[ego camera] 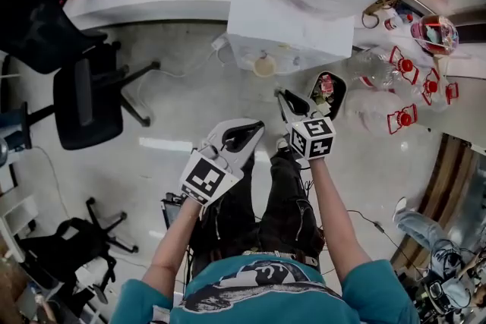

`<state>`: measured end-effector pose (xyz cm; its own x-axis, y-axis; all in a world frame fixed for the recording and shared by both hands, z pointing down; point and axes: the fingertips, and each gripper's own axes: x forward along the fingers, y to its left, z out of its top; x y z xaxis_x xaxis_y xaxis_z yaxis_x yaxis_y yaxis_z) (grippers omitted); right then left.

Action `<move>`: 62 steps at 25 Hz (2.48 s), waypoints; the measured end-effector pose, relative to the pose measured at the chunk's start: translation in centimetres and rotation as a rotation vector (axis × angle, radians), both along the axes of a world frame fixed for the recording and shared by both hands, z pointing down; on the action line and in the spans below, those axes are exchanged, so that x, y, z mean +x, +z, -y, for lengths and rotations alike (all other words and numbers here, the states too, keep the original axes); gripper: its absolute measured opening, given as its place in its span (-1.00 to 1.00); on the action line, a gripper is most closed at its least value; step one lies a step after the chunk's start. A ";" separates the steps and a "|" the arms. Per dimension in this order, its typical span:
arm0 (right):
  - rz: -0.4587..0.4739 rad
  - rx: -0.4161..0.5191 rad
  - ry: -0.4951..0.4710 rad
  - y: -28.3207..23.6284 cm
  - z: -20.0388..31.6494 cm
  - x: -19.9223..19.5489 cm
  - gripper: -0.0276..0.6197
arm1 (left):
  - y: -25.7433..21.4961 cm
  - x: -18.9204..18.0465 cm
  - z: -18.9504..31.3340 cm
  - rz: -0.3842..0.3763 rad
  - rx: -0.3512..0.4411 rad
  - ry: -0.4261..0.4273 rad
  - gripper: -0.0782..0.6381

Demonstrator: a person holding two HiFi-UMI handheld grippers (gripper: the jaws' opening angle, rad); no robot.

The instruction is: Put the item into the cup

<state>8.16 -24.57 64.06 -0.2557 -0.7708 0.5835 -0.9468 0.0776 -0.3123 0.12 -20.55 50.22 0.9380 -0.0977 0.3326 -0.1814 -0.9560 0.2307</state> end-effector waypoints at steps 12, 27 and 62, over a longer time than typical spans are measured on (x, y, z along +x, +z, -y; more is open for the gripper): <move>-0.068 -0.089 -0.022 9.3 4.8 0.8 -0.76 | 4.6 -1.7 1.1 0.007 -0.060 -0.020 -0.75; -0.206 -0.196 -0.051 16.4 8.6 1.7 -0.75 | 6.9 -3.9 2.4 0.015 -0.123 -0.082 -0.75; 0.117 0.141 0.056 -9.1 0.1 -4.6 -0.69 | 1.1 -4.4 2.8 -0.014 -0.089 -0.037 -0.75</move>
